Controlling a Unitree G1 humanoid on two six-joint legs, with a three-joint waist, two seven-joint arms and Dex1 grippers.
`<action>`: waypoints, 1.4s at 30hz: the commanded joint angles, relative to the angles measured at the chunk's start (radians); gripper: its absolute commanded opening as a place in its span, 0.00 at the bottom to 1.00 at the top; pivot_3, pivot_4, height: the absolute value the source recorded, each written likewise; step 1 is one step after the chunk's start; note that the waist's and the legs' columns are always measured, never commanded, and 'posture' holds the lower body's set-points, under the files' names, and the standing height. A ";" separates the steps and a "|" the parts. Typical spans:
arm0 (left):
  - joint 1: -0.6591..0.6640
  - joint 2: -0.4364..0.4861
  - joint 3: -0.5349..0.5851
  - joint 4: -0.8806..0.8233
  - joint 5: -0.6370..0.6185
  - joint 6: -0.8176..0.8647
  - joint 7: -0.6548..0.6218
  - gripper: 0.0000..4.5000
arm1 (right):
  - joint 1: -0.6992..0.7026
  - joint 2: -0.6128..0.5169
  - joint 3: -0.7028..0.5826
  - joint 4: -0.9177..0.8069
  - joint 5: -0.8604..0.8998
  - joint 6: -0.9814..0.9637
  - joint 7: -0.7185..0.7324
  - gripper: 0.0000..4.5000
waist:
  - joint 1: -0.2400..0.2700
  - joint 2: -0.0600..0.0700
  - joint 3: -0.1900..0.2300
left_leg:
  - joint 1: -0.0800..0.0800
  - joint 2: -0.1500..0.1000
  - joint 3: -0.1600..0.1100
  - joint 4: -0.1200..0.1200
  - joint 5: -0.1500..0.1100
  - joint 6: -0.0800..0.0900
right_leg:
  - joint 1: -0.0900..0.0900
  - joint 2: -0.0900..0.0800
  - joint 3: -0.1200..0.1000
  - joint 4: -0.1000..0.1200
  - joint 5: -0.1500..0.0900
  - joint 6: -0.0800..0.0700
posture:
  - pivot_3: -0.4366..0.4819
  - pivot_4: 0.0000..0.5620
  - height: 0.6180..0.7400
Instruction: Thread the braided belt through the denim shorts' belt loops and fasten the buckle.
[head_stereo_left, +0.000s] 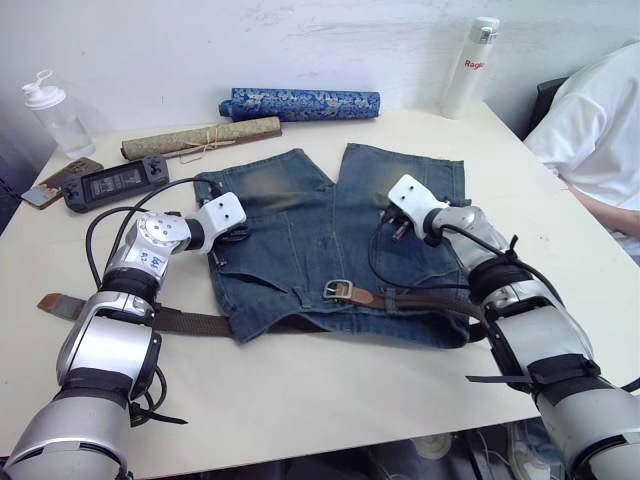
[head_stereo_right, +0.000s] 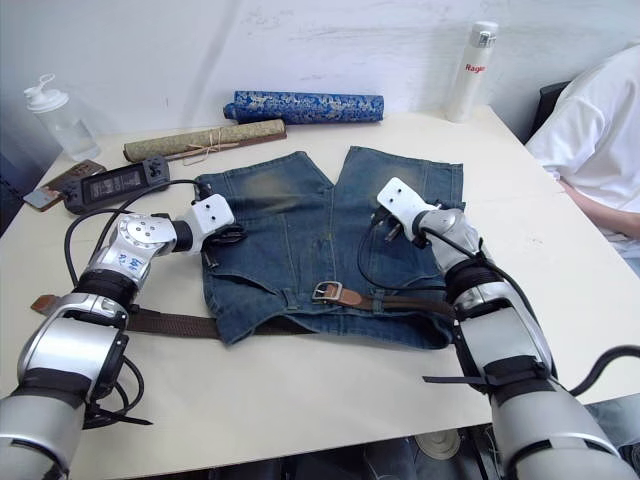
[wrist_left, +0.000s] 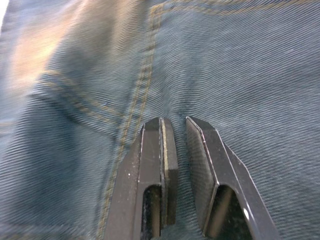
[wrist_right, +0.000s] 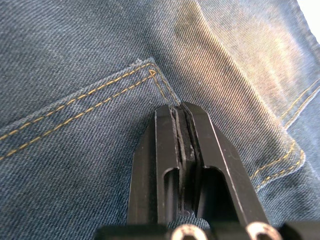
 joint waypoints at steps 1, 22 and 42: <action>0.006 0.021 -0.039 0.099 0.093 0.011 0.080 0.16 | -0.028 0.021 -0.013 0.079 -0.022 -0.020 -0.052 0.03 | 0.000 0.000 0.000 | 0.000 0.000 -0.001 0.000 0.000 0.000 | 0.000 0.000 0.000 0.001 -0.001 0.000 | 0.48 0.27 0.16; -0.116 -0.043 -0.132 0.185 0.280 -0.058 0.323 0.16 | -0.014 0.035 -0.021 0.101 -0.037 -0.025 -0.051 0.03 | 0.004 0.003 0.001 | -0.001 -0.001 -0.004 0.000 0.000 0.000 | -0.003 0.002 0.000 0.003 -0.002 -0.001 | 0.48 0.27 0.16; 0.307 0.030 0.463 -0.885 -0.607 0.506 -0.195 0.75 | 0.313 -0.058 -0.336 -1.235 0.361 0.708 0.150 0.66 | -0.006 0.009 0.005 | -0.029 -0.001 -0.008 -0.002 0.005 -0.011 | -0.030 0.000 0.005 -0.005 -0.001 0.000 | 0.48 0.27 0.16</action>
